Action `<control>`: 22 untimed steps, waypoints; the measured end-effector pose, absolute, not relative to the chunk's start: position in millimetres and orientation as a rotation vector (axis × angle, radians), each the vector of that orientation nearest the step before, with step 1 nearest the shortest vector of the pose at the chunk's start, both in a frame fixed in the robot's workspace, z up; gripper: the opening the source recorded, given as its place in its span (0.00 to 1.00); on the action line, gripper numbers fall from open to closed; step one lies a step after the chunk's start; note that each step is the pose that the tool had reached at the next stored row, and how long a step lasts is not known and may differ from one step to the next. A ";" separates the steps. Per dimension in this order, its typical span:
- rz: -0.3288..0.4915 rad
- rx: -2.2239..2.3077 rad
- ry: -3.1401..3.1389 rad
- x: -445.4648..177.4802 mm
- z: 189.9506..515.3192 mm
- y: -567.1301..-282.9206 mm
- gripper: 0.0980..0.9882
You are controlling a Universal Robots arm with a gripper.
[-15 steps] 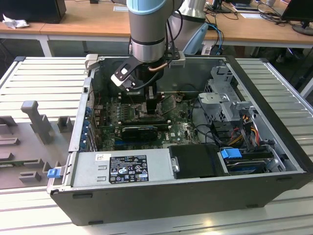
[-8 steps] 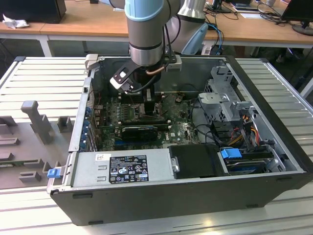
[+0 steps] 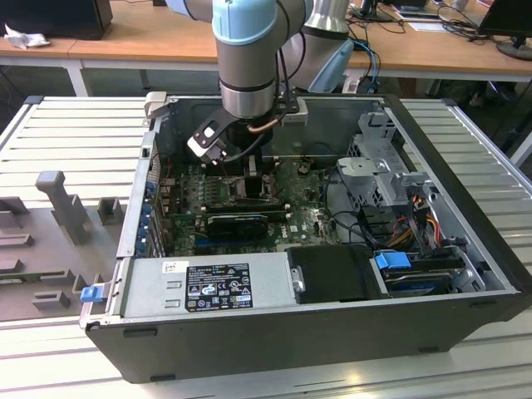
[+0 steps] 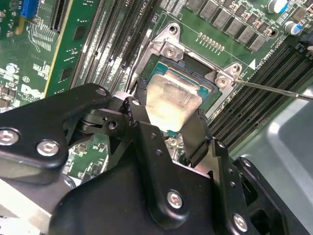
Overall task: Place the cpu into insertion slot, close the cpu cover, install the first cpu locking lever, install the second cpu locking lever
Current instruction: 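Place the cpu into insertion slot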
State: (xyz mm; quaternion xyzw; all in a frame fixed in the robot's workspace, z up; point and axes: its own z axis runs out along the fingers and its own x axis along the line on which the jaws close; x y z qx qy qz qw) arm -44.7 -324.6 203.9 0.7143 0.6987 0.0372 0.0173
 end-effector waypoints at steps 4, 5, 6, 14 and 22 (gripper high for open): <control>0.114 2.219 2.171 -44.7 202.0 -324.2 0.48; 0.114 2.219 2.171 -44.7 201.9 -324.2 0.48; 0.114 2.219 2.171 -44.7 201.9 -324.1 0.48; 0.125 2.224 2.175 -44.7 201.1 -320.9 0.56; 0.089 2.207 2.161 -44.7 213.2 -320.2 0.55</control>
